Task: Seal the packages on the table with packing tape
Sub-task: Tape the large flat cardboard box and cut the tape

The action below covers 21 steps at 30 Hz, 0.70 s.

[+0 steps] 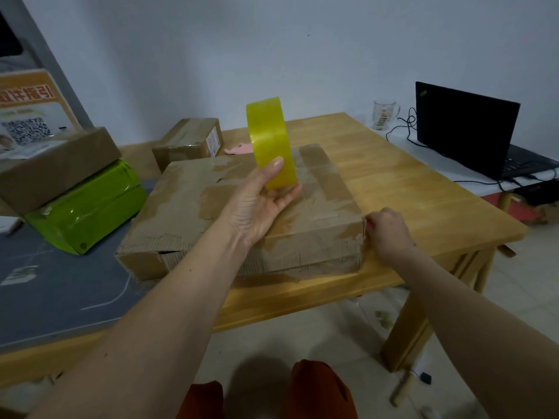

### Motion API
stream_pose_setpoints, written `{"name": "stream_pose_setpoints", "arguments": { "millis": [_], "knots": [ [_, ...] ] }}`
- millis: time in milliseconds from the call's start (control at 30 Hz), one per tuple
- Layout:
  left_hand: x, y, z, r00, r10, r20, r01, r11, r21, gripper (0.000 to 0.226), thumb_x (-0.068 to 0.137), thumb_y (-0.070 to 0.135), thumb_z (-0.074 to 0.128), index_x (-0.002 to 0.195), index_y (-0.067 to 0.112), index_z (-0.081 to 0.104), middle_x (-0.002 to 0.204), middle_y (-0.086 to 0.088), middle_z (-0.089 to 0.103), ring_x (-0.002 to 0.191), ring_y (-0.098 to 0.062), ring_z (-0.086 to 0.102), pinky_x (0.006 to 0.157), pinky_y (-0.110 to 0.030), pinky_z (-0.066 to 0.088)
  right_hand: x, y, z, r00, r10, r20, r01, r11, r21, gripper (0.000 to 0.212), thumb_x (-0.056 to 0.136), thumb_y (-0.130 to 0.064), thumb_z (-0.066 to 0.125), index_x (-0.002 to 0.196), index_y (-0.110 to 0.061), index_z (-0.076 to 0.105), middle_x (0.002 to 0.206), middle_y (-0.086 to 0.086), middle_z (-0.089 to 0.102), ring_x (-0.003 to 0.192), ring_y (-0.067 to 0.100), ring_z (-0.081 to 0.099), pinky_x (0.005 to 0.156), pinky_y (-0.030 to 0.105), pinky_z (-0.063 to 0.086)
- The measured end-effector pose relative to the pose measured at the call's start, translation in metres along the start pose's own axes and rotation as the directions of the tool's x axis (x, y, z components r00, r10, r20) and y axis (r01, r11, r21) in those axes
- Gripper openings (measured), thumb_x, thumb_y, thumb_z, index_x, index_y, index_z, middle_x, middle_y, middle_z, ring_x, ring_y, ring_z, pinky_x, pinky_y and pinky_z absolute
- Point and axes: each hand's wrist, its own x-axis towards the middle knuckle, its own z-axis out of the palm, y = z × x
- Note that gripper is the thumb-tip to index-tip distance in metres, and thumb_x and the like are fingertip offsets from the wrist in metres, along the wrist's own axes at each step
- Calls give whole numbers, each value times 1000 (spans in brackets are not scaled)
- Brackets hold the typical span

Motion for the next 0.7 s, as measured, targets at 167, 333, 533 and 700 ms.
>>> {"name": "stream_pose_setpoints", "arguments": {
  "millis": [167, 333, 533, 700],
  "knots": [
    [0, 0, -2, 1000, -21, -7, 21, 999, 26, 30, 78, 16, 66, 108, 17, 62, 105, -5, 72, 109, -24, 62, 94, -37, 53, -3, -10, -14, 985, 172, -2, -144, 831, 537, 36, 99, -8, 51, 134, -7, 56, 134, 12, 57, 125, 27, 52, 104, 40, 46],
    [2, -2, 0, 1000, -16, -11, 17, 999, 50, 21, 85, 13, 63, 105, 19, 64, 102, -3, 72, 102, -20, 64, 84, -30, 54, -60, -44, -37, 676, -18, -737, 467, 783, 410, 20, 87, 2, 47, 98, 0, 63, 93, 12, 62, 92, 23, 59, 82, 30, 49],
    [-6, 13, 4, 997, 62, -46, -57, 994, 94, 31, 73, 16, 70, 103, 20, 64, 98, -1, 72, 91, -16, 64, 69, -25, 52, -106, -65, -5, 533, -616, -580, 703, 704, -101, 24, 88, 1, 61, 110, 5, 69, 116, 18, 68, 114, 31, 63, 102, 47, 47],
    [-22, 55, -12, 977, 177, -118, -159, 976, 152, 38, 72, 21, 69, 109, 20, 62, 106, -2, 68, 96, -19, 60, 64, -21, 47, -102, -79, -13, 602, -609, -516, 558, 783, -273, 33, 97, -21, 53, 117, 0, 68, 119, 16, 68, 112, 29, 65, 98, 43, 51]
  ]
}}
